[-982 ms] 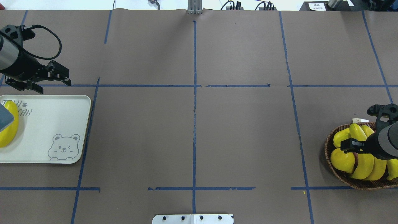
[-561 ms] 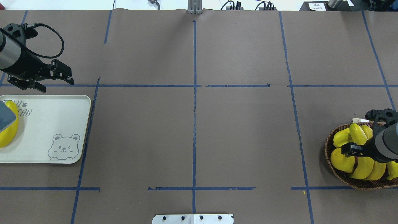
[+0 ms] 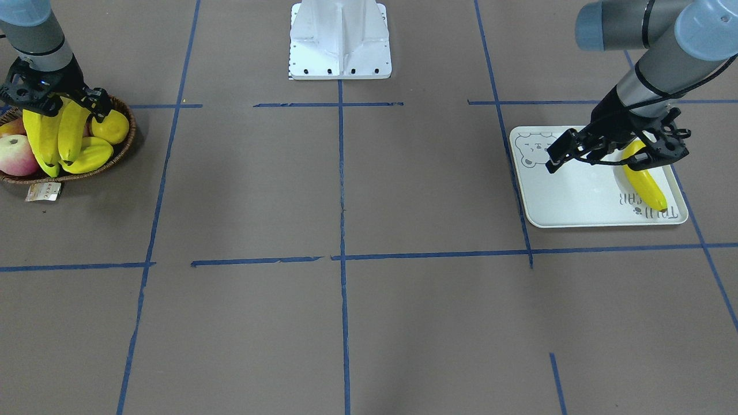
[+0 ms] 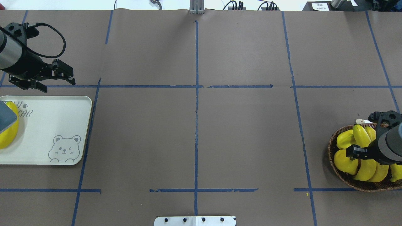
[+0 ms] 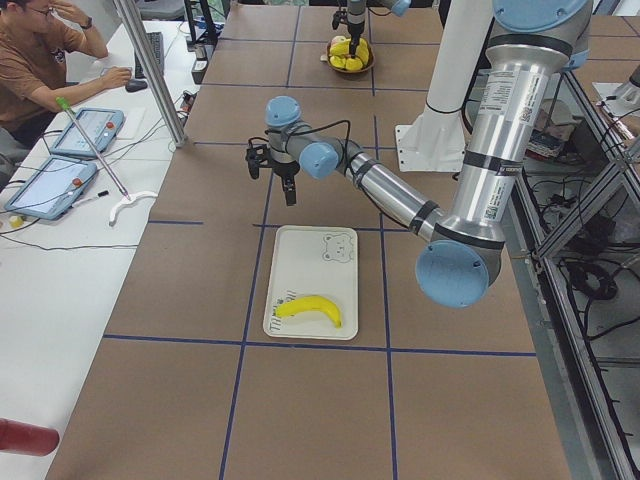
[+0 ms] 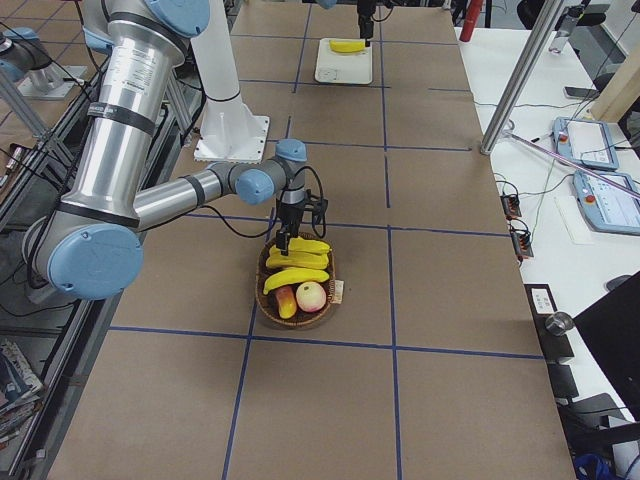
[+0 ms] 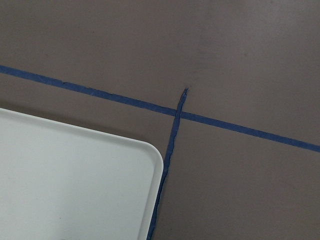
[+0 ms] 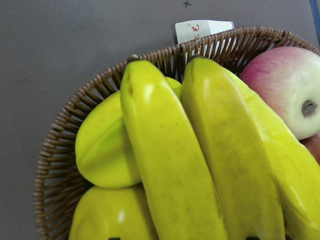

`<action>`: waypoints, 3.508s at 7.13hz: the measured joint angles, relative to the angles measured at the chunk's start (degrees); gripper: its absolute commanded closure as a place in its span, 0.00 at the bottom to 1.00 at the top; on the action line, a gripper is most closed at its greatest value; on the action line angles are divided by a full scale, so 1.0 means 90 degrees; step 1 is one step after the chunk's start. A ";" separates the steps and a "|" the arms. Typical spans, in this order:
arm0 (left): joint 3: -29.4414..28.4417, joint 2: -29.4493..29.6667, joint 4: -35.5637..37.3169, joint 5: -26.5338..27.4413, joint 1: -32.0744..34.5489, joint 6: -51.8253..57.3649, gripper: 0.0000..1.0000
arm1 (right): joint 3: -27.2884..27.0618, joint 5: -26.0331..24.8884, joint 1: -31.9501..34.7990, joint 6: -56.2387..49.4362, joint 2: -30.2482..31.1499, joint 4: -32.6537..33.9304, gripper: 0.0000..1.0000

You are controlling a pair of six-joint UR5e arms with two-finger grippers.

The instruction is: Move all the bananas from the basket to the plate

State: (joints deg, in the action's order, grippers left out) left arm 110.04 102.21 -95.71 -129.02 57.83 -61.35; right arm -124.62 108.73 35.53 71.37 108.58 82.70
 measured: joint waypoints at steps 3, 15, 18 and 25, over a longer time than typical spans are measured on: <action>0.0000 0.0000 0.0000 0.0000 0.0000 0.0000 0.01 | -0.0033 0.0046 0.0006 0.0000 -0.0007 0.0000 0.53; 0.0000 0.0000 0.0000 0.0000 -0.0002 -0.0019 0.01 | -0.0361 0.0232 0.0151 0.0000 -0.0069 0.0071 0.99; 0.0000 0.0000 0.0000 -0.0007 -0.0003 -0.0019 0.01 | -0.0732 0.0813 0.0793 -0.0009 -0.0188 0.0110 0.99; -0.0003 0.1058 -0.0177 -0.0077 -0.0307 -0.0685 0.01 | 0.0208 0.2297 0.1092 0.0118 -0.4070 0.0126 0.99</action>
State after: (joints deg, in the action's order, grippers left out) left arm 110.02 111.73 -97.30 -129.71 55.07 -67.51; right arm -122.74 129.40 45.36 72.43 71.95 83.84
